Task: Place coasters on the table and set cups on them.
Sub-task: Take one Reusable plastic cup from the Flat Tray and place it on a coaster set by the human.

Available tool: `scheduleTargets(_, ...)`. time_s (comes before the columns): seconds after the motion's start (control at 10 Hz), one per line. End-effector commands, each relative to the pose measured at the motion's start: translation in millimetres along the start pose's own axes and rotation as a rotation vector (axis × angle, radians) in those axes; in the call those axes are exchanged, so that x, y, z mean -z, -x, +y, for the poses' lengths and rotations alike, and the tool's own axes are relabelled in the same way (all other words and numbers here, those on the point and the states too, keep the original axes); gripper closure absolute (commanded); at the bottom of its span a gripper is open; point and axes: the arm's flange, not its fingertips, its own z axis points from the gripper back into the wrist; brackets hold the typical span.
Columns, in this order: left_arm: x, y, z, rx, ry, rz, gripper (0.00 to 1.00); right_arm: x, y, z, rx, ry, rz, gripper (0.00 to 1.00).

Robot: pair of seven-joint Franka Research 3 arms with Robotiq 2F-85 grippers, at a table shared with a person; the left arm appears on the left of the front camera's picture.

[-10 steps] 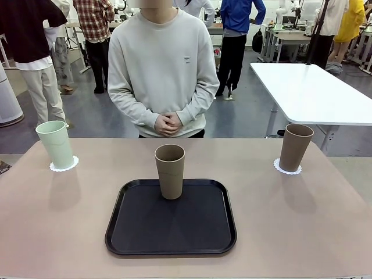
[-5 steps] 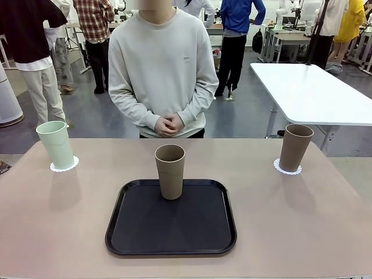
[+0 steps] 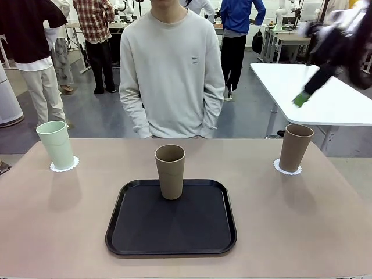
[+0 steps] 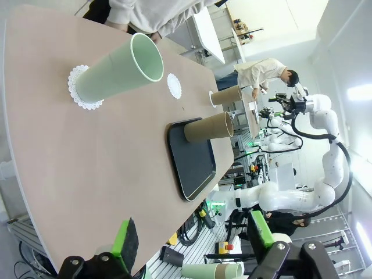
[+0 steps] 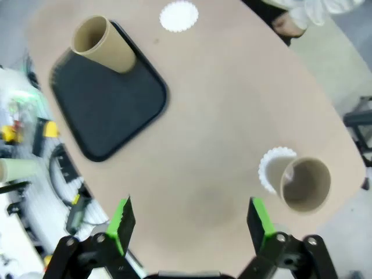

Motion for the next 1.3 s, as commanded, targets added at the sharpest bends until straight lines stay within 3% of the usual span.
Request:
scheduleTargets(0.0,-1,0,-2,-0.006,-0.007,-0.005,0.00,56,-19,6,-0.018,0.044,0.053,0.00)
scheduleTargets(0.3,-1,0,-2,-0.006,-0.007,-0.005,0.00,114,-43,41,-0.090,-0.040,0.119,0.00)
scheduleTargets(0.7,-1,0,-2,-0.006,-0.007,-0.005,0.00,150,-30,51,-0.079,-0.095,0.227,0.00)
scheduleTargets(0.8,-1,0,-2,-0.006,-0.007,-0.005,0.00,144,-40,52,-0.111,-0.087,0.154,0.00)
scheduleTargets(1.2,-1,0,-2,-0.006,-0.007,-0.005,0.00,144,-40,52,-0.111,-0.087,0.154,0.00)
